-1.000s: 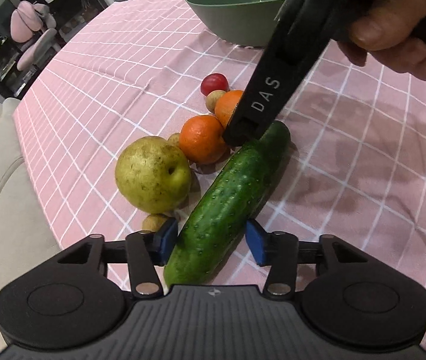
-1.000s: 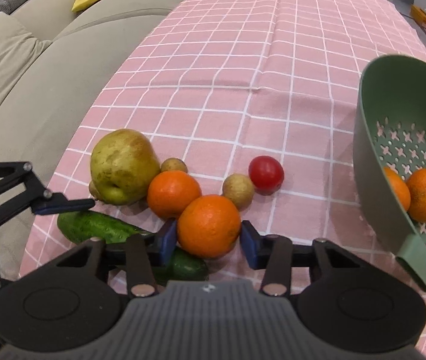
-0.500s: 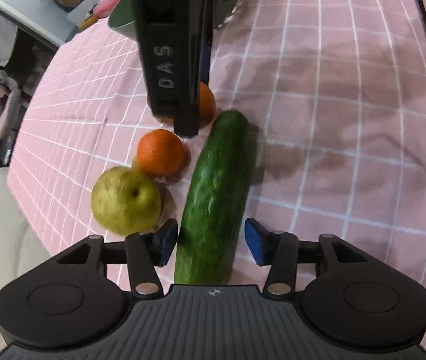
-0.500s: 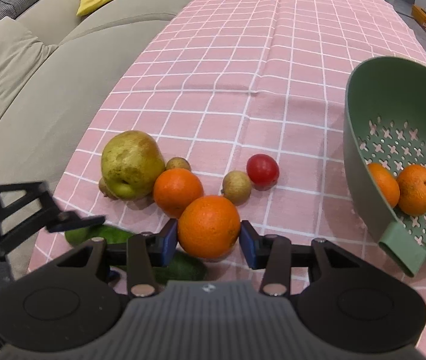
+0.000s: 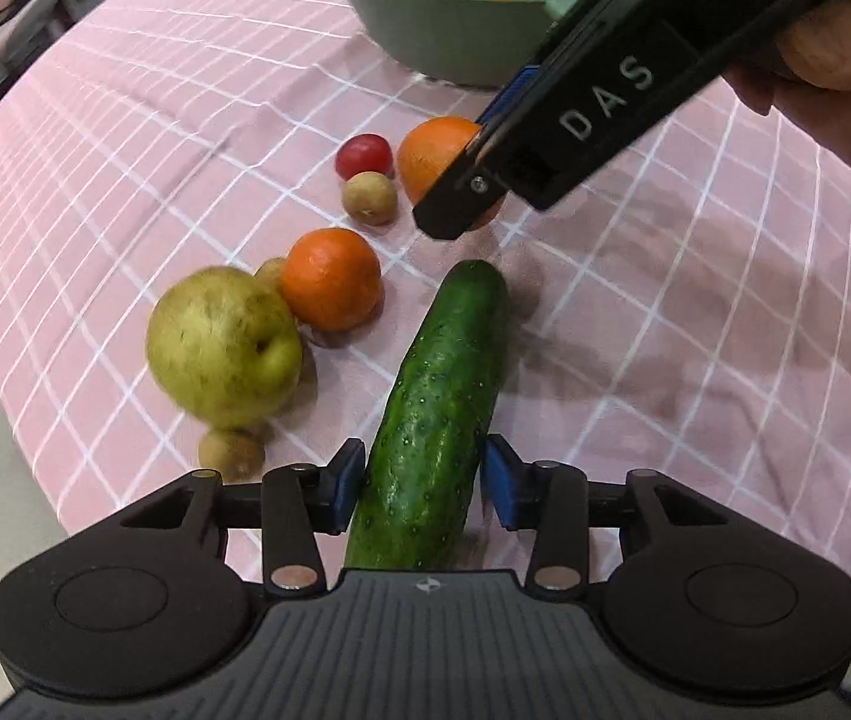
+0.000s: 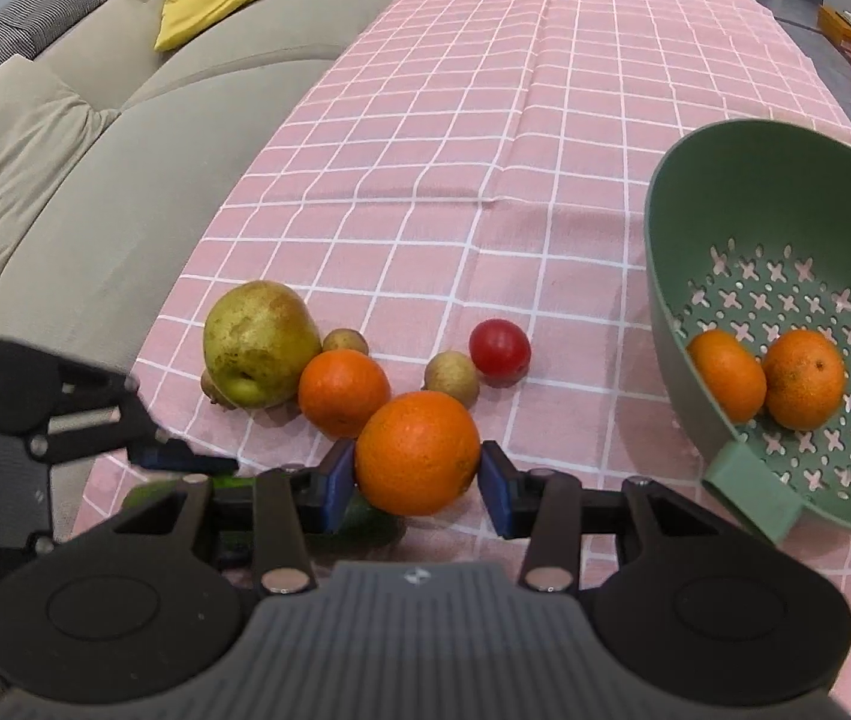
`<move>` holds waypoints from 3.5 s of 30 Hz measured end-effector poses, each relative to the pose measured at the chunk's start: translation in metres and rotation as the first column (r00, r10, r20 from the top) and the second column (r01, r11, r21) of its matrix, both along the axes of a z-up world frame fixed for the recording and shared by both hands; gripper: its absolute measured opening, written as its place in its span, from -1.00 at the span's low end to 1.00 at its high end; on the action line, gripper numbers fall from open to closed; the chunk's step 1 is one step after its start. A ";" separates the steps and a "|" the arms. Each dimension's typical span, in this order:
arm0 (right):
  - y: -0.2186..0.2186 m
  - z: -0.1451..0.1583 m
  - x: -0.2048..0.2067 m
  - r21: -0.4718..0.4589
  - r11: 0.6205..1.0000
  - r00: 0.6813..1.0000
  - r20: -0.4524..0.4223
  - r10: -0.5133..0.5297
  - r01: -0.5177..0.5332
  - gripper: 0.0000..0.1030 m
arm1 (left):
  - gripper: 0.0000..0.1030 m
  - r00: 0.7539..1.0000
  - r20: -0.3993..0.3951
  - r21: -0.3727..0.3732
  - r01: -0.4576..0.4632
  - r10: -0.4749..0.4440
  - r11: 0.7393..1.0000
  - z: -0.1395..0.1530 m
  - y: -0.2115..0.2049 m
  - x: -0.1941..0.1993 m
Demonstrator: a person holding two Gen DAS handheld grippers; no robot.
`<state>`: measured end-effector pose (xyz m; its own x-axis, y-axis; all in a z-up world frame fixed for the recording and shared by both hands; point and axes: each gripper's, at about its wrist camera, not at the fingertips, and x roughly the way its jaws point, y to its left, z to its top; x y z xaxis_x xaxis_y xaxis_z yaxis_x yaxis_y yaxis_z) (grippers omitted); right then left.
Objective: Organize fruits
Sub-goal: 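Grasp the cucumber end with the left tool while the right tool grasps an orange, then carry the cucumber and orange over the colander and release both into it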
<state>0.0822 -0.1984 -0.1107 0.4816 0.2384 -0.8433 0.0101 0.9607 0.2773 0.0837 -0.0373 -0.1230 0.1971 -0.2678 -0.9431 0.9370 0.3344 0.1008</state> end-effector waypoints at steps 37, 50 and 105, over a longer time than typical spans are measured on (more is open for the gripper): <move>-0.022 0.027 -0.033 0.030 0.999 0.998 0.066 -0.017 0.015 -0.20 | -0.18 0.927 -0.118 0.048 -0.353 0.357 0.934 -0.004 0.016 -0.025; -0.058 0.060 -0.050 0.056 0.995 0.981 0.168 -0.095 0.087 -0.20 | -0.18 0.902 -0.098 -0.191 -0.433 0.421 0.881 0.095 -0.009 -0.007; -0.182 0.038 -0.033 -0.007 0.936 0.922 0.175 -0.345 0.351 0.31 | 0.31 0.953 -0.003 -0.205 -0.297 0.303 0.932 0.099 -0.212 0.064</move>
